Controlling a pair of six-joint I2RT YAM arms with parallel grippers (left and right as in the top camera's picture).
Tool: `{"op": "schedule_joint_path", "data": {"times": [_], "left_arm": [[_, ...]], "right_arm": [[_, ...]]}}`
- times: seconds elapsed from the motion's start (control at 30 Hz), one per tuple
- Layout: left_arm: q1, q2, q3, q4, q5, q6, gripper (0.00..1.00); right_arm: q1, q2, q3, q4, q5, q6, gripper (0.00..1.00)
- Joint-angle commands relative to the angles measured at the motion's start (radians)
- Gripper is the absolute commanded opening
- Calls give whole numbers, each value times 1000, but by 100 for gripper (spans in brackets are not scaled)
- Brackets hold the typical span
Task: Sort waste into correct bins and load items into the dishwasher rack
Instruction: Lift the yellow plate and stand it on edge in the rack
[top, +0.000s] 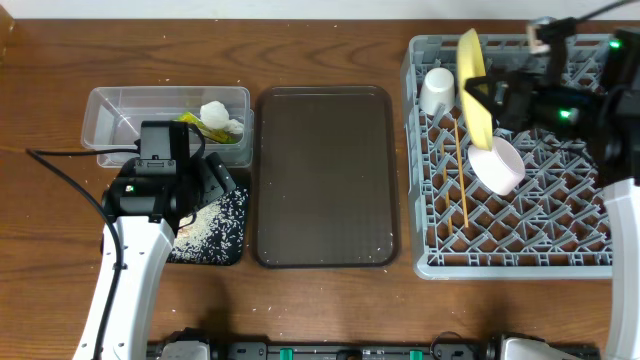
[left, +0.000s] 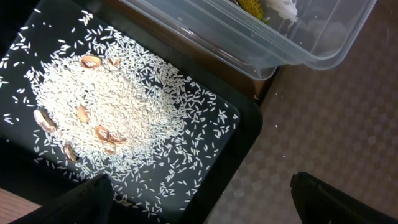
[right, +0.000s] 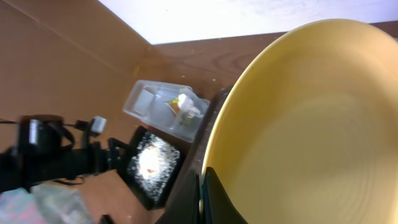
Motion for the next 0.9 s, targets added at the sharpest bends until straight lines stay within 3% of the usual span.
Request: {"op": "schedule_joint_path", "data": {"times": [0.0,0.2,0.87], "left_arm": [[4,2,10,-3,-8,1,94],[4,2,10,-3,-8,1,94],[4,2,10,-3,-8,1,94]], "right_arm": [[-55,23,-53,26,-196,-19,1],[-84,71,-154,139,-282,-17,1],[-151,211,-334,302,-235,-18,1]]}}
